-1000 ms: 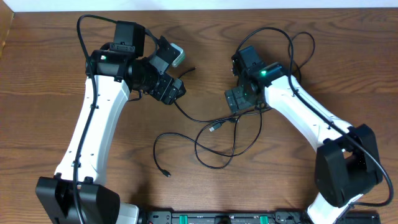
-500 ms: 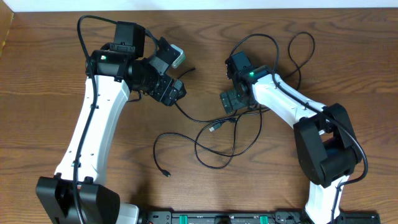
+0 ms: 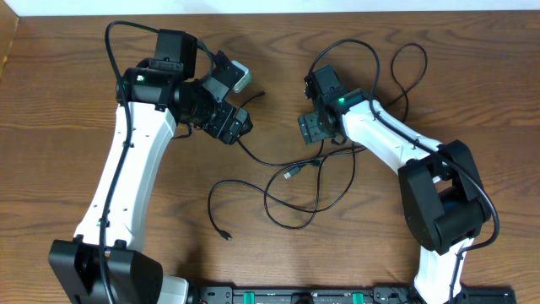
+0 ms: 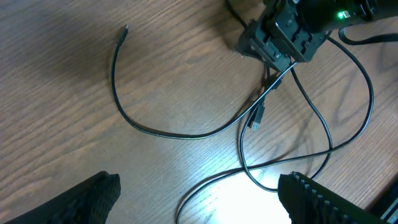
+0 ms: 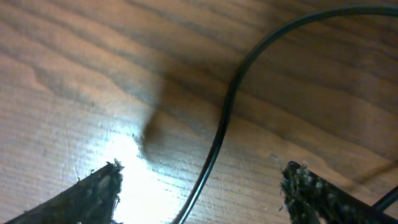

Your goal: Untangle cables

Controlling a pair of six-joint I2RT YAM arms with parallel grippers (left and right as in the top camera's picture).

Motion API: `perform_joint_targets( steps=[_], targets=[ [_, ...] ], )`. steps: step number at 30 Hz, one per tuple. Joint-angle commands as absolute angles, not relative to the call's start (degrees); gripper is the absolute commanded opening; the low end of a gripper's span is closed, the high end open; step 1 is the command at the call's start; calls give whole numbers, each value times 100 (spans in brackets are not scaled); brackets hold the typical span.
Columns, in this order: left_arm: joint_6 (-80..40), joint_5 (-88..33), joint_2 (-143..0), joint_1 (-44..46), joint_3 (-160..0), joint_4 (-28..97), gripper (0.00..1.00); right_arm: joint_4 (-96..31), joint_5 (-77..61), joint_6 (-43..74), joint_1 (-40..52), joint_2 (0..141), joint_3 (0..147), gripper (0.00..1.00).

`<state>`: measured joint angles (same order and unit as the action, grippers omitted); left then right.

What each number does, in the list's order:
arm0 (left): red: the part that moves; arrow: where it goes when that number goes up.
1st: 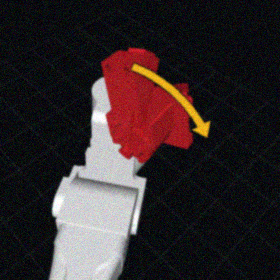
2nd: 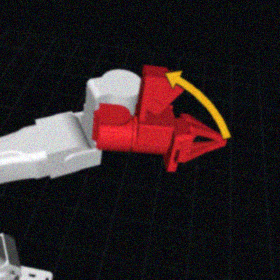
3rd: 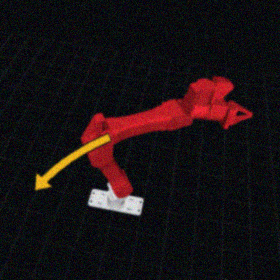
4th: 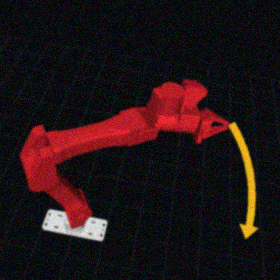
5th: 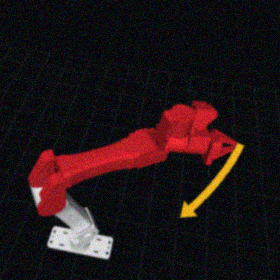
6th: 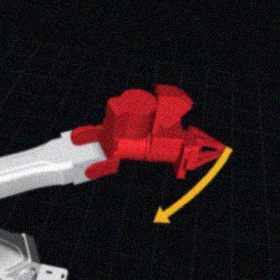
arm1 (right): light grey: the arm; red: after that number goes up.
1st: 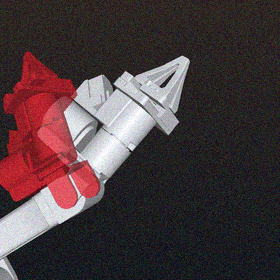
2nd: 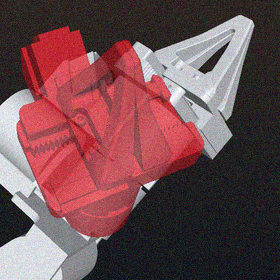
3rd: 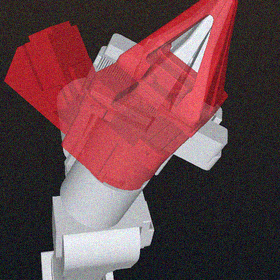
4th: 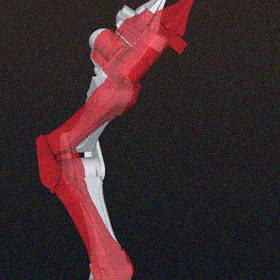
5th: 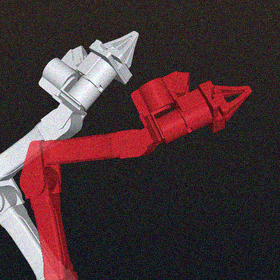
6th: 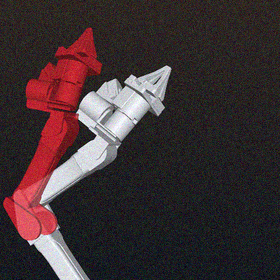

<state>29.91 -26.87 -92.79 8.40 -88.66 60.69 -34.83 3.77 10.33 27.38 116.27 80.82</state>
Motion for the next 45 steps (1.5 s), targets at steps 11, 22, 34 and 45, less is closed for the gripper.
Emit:
perform_joint_targets(
  steps=[11, 22, 34, 45],
  targets=[
    [3037, -2786, -9249, 821, -8833, 6101, 86, -3343, 263, 1179, 2580, 12315, 8097, 78],
    [3039, -2786, -9249, 821, -8833, 6099, 86, -3234, 86, 1179, 2582, 12783, 8097, 1],
    [3039, -2783, -9249, 821, -8833, 6099, 86, -3616, -3, 1369, 2587, 12383, 8372, 1],
    [3039, -2783, -9249, 821, -8833, 6095, 87, -4681, 648, 1050, 2567, 10363, 9970, 1]
  ],
)
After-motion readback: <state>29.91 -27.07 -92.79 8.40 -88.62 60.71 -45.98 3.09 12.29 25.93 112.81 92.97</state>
